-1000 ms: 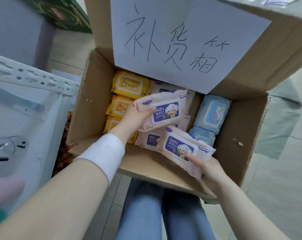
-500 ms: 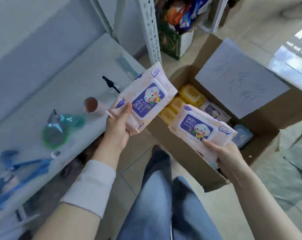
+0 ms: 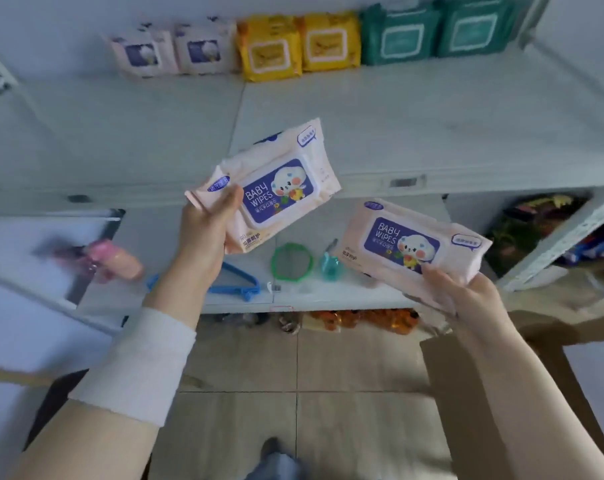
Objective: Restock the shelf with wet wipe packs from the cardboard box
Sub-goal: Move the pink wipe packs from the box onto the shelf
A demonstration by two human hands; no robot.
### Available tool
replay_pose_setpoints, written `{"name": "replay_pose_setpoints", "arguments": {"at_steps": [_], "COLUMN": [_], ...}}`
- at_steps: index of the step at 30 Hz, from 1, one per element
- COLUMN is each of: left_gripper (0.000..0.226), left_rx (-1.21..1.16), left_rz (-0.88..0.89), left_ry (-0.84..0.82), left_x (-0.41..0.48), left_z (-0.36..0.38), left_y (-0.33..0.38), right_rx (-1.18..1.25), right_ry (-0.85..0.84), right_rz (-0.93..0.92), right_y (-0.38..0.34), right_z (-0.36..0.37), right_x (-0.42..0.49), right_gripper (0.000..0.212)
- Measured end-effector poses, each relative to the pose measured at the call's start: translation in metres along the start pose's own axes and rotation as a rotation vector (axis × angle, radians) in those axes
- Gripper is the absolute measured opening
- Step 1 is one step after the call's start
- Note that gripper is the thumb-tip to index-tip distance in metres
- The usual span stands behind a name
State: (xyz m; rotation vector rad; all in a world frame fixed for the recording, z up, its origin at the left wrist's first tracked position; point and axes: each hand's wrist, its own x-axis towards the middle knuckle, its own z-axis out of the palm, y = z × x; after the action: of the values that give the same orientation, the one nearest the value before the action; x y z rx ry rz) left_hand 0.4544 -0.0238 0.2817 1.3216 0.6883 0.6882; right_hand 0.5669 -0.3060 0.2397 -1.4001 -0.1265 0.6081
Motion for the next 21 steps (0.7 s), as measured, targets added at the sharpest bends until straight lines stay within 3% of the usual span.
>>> {"name": "replay_pose_setpoints", "arguments": {"at_steps": [7, 11, 17, 21], "left_gripper": [0.005, 0.009, 0.026, 0.039], "left_rx": [0.049, 0.083, 0.157, 0.158], "left_rz": [0.068, 0.065, 0.051, 0.039], "left_ry": [0.134, 0.124, -0.022, -0.032], "left_x": [0.065, 0.121, 0.237, 0.313], "left_z": [-0.16, -0.198, -0.203, -0.208], "left_y": [0.033, 0.038, 0.046, 0.048], "right_rx": [0.076, 0.033, -0.034, -0.085], "right_ry": [-0.134, -0.17, -0.181, -0.226], "right_rz": [-0.014, -0.038, -0.155, -0.172], "right_y": [-0.009, -0.025, -0.054, -0.065], "right_z": [0.157, 0.206, 0.255, 0.292], "right_x": [0.055, 0.099, 0.204, 0.276], "right_gripper": [0.025, 0.049, 0.026, 0.031]}}
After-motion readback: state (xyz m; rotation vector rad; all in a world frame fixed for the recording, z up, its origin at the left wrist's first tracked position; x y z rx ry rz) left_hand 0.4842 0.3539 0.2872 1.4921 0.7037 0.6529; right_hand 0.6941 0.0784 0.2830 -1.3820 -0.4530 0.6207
